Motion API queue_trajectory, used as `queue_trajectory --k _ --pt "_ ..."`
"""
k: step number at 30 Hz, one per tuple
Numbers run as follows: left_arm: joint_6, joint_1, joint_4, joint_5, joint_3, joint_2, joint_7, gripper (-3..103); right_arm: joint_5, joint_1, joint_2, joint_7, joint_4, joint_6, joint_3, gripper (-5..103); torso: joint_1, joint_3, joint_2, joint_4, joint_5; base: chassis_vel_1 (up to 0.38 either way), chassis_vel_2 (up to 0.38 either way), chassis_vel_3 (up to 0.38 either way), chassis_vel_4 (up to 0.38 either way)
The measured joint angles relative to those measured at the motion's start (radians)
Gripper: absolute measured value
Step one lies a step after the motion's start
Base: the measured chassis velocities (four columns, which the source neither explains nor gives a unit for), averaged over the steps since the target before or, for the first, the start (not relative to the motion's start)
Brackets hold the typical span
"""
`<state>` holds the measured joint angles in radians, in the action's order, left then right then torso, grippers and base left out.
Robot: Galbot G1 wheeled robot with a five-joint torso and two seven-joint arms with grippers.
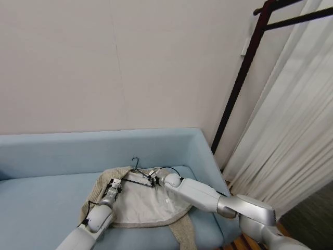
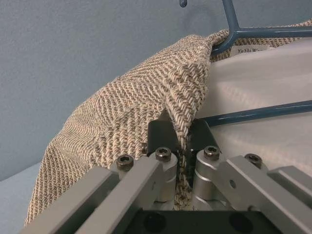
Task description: Pick up the clothes from the sofa and hang them on the clothes hanger.
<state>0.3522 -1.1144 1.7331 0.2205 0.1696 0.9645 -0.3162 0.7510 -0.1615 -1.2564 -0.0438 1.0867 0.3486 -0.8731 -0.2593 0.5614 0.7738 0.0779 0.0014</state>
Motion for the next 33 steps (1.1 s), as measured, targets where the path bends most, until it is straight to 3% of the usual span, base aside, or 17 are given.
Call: queue_trajectory --k 5,7,8,11,12,13,14,17,18,20,23,24,25,26,29,30,33 --pt "-0.003 0.001 -0.005 -0.004 0.000 0.007 0.002 2 -0.033 -0.017 -0.006 0.026 0.004 -0.003 0.003 8 0.000 0.000 0.000 0.0000 0.0001 0.000 0.000 0.000 0.000" --pt "-0.003 0.003 -0.007 -0.004 0.000 0.010 0.002 2 -0.032 -0.027 -0.005 0.048 0.014 -0.002 0.015 12 0.000 0.000 0.000 -0.0001 0.0002 0.000 0.000 0.000 0.000" --pt "-0.003 0.003 -0.009 -0.003 0.000 0.011 0.002 2 -0.022 -0.030 0.001 0.056 0.024 -0.002 0.019 22 0.000 0.000 0.000 -0.0001 0.0002 0.000 0.000 0.000 0.000" --pt "-0.003 0.002 -0.011 -0.002 0.004 0.012 0.002 2 -0.001 -0.034 0.017 0.063 0.051 0.001 0.028 22 0.000 0.000 0.000 -0.0001 0.0001 0.000 0.000 0.000 0.000" --pt "-0.004 0.002 -0.013 -0.001 0.008 0.013 0.002 2 0.016 -0.036 0.031 0.068 0.073 0.005 0.032 33 0.000 0.000 0.000 -0.0001 0.0001 0.000 0.000 0.000 0.000" --pt "-0.005 0.002 -0.015 -0.001 0.012 0.014 0.002 2 0.040 -0.037 0.045 0.075 0.095 0.009 0.034 33 0.000 0.000 0.000 -0.0001 0.0001 0.000 0.000 0.000 0.000" --pt "-0.007 0.002 -0.020 0.000 0.018 0.015 0.002 2 0.081 -0.039 0.066 0.089 0.125 0.019 0.036 44 0.000 0.000 0.000 0.0000 0.0001 0.000 0.000 0.000 0.000" --pt "-0.008 0.004 -0.024 0.001 0.025 0.015 0.002 2 0.122 -0.042 0.091 0.102 0.161 0.027 0.045 44 0.000 0.000 0.000 0.0000 0.0002 0.000 0.000 0.000 0.000" --pt "-0.009 0.004 -0.026 0.002 0.030 0.015 0.002 2 0.143 -0.043 0.108 0.106 0.182 0.031 0.056 54 0.000 0.000 0.000 0.0000 0.0002 0.000 0.000 0.000 0.000" --pt "-0.015 -0.002 -0.030 0.003 0.041 0.016 0.002 2 0.202 -0.043 0.153 0.116 0.235 0.044 0.085 65 0.000 0.000 0.000 0.0001 0.0002 0.000 0.000 0.000 0.000" --pt "-0.017 -0.010 -0.029 0.003 0.046 0.016 0.002 2 0.235 -0.039 0.177 0.119 0.257 0.058 0.111 65 0.000 0.000 0.000 0.0001 0.0002 0.000 0.000 0.000 0.000" --pt "-0.018 -0.016 -0.027 0.004 0.048 0.016 0.002 2 0.253 -0.035 0.189 0.120 0.263 0.068 0.132 77 0.000 0.000 0.000 0.0001 0.0000 0.000 0.000 0.000 0.000" --pt "-0.020 -0.021 -0.024 0.004 0.049 0.015 0.002 2 0.270 -0.031 0.196 0.123 0.259 0.074 0.154 77 0.000 0.000 0.000 0.0002 0.0000 0.000 0.000 0.000 0.000" --pt "-0.020 -0.023 -0.024 0.004 0.049 0.014 0.002 2 0.277 -0.028 0.196 0.126 0.247 0.082 0.168 87 0.000 0.000 0.000 0.0000 0.0002 0.000 0.000 0.000 0.000" --pt "-0.021 -0.023 -0.024 0.004 0.050 0.013 0.002 2 0.282 -0.022 0.188 0.137 0.211 0.101 0.193 87 0.000 0.000 0.000 -0.0001 0.0001 0.000 0.000 0.000 0.000" --pt "-0.020 -0.023 -0.024 0.004 0.050 0.013 0.002 2 0.292 -0.021 0.176 0.151 0.180 0.110 0.208 96 0.000 0.000 0.000 0.0000 0.0000 0.000 0.000 0.000 0.000" --pt "-0.019 -0.023 -0.024 0.004 0.049 0.011 0.003 0 0.312 -0.021 0.158 0.175 0.141 0.121 0.222 100 0.000 0.000 0.000 0.0000 0.0001 0.000 0.000 0.000 0.000"
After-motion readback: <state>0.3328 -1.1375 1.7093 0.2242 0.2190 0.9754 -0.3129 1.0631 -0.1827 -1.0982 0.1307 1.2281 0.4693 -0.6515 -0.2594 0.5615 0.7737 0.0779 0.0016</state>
